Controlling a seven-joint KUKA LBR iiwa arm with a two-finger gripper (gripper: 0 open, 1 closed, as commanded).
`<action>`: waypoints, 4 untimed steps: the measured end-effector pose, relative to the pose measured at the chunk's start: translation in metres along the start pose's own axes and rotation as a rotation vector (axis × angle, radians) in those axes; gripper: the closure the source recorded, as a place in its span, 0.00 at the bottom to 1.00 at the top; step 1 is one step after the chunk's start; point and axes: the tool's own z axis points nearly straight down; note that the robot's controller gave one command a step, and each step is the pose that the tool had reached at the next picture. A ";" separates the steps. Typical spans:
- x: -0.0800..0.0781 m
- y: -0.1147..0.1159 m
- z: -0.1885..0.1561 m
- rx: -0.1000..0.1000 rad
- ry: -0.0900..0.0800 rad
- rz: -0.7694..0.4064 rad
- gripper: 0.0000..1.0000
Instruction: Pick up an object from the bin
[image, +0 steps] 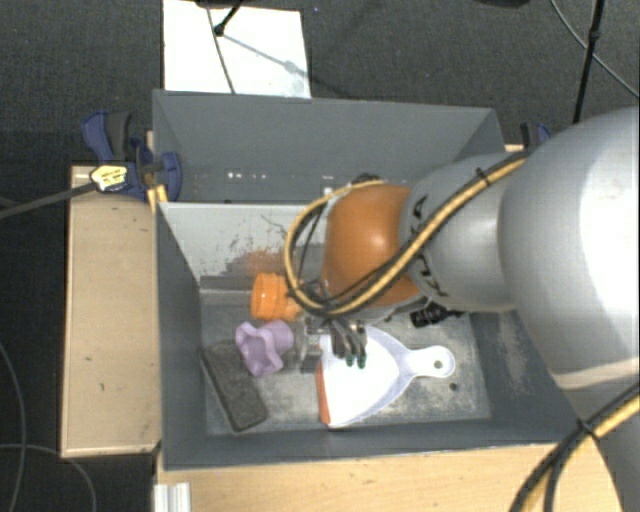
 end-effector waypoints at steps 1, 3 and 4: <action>0.002 -0.001 0.001 0.003 0.007 0.003 0.00; -0.001 0.005 0.004 0.008 0.017 -0.151 0.00; -0.015 0.028 0.008 0.005 0.007 -0.507 0.00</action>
Offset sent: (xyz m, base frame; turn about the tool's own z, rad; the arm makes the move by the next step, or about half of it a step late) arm 0.0000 0.0000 0.0000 0.0000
